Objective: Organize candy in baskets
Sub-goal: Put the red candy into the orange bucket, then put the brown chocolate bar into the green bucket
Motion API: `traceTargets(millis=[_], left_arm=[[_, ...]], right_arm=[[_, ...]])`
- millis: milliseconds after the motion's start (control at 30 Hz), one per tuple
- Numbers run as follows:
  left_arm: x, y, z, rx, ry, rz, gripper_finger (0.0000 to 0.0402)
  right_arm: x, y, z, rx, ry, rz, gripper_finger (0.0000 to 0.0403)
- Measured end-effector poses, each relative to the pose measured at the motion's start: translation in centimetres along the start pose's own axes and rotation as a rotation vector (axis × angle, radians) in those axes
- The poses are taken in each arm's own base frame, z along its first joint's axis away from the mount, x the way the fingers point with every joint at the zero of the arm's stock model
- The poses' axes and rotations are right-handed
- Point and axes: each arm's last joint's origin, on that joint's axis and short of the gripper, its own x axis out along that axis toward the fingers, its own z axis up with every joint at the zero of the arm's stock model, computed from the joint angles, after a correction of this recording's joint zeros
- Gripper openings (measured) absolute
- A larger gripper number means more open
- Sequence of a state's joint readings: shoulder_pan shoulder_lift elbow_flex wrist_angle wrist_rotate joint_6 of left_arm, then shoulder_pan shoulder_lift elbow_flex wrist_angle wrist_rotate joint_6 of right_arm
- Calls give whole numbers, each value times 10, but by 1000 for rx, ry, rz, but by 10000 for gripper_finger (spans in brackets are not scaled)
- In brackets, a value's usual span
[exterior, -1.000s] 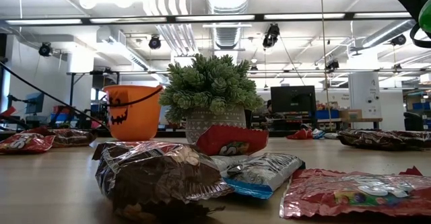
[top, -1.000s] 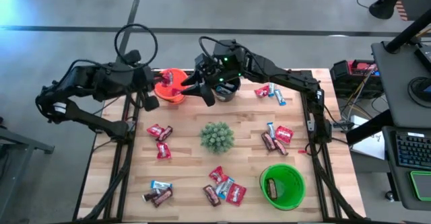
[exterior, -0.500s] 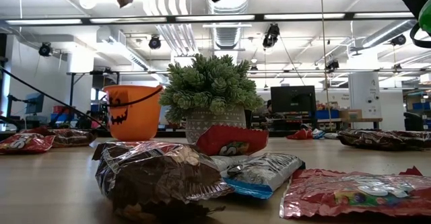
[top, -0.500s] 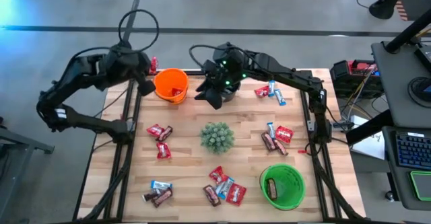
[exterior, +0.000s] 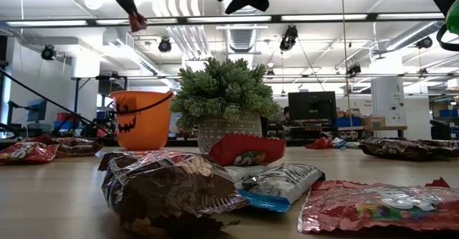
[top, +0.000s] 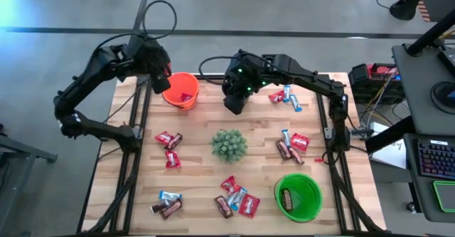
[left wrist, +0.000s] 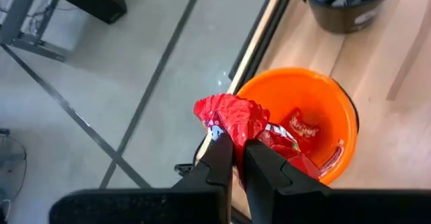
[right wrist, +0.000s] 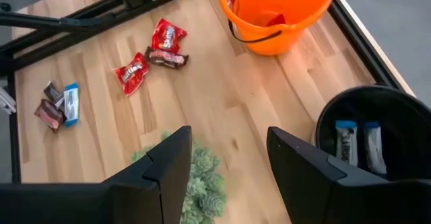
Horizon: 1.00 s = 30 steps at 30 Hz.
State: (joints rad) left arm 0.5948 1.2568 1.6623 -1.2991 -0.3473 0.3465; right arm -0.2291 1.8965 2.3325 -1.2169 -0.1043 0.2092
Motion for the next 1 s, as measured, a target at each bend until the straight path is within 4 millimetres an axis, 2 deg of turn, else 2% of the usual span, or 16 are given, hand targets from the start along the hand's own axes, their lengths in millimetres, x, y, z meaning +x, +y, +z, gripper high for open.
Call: traceTargets(millis=[200,400,567,733,1000], left_arm=[[20,-4,10,20,33,-84,47],[28,-6,13,32,55,-98,91],[22,-5,9,49,57,-99,114],[13,-8,-3,62,94,-179,115],[1,-10,-8,16,25,-316,114]], right_arm=[[0,0,-1,24,8,-3,185],[-1,-1,-2,29,17,-16,185],[-3,-5,-10,25,87,-111,185],[-6,-9,-24,24,223,-205,185],[-7,0,-34,15,303,-208,185]])
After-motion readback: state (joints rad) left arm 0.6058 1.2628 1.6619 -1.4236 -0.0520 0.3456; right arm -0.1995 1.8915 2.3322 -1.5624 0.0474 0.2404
